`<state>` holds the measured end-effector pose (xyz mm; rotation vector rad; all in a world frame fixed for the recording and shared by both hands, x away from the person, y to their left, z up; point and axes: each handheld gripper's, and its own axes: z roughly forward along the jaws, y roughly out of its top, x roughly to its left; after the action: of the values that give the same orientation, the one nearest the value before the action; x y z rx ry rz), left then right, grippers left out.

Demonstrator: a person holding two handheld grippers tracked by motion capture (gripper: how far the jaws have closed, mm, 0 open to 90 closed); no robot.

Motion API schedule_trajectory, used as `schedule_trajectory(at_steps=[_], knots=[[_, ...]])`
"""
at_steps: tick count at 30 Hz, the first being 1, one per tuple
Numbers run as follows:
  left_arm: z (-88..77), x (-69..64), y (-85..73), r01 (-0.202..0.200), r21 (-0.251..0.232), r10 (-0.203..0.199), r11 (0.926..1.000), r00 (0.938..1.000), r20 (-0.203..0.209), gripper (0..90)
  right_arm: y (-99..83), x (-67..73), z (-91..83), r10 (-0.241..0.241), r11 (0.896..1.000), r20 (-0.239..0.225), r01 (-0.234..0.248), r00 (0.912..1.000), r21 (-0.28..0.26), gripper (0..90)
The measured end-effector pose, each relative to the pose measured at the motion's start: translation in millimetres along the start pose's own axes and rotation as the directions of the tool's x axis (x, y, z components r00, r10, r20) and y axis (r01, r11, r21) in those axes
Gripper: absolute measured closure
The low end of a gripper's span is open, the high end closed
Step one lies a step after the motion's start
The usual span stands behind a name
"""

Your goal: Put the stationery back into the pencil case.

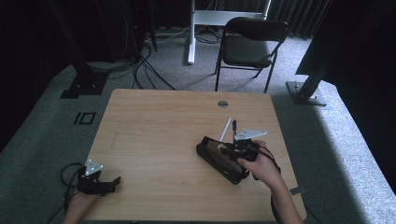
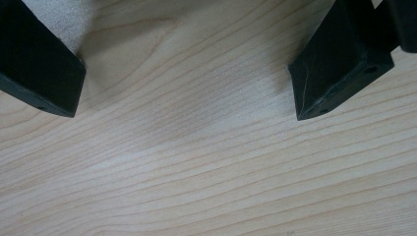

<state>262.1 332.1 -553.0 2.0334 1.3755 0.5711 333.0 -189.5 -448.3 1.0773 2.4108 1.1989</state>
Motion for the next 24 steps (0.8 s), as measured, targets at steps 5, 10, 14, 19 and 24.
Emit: schedule_trajectory(at_steps=[5,10,14,19,24], knots=[[0.0,0.0,0.0,0.0,0.0,0.0,1.0,1.0,0.0,0.2,-3.9,-1.3,11.1,0.013,0.999,-0.006,-0.013,0.9999,0.039,68.1],[0.0,0.0,0.0,0.001,0.0,-0.001,1.0,1.0,0.0,0.2,-5.4,-2.3,20.6,0.011,0.997,0.001,-0.011,0.9999,0.076,68.1],[0.0,0.0,0.0,0.0,0.0,0.0,1.0,1.0,0.0,0.2,-6.4,-2.9,26.2,0.011,0.995,0.003,-0.011,0.9999,0.094,68.1],[0.0,0.0,0.0,0.0,0.0,0.0,1.0,1.0,0.0,0.2,-7.8,-3.2,34.7,-0.006,0.991,0.007,0.005,1.0,0.133,68.1],[0.0,0.0,0.0,0.0,0.0,0.0,1.0,1.0,0.0,0.2,-6.4,-2.6,36.9,-0.019,0.99,0.014,0.017,0.9997,0.141,68.1]])
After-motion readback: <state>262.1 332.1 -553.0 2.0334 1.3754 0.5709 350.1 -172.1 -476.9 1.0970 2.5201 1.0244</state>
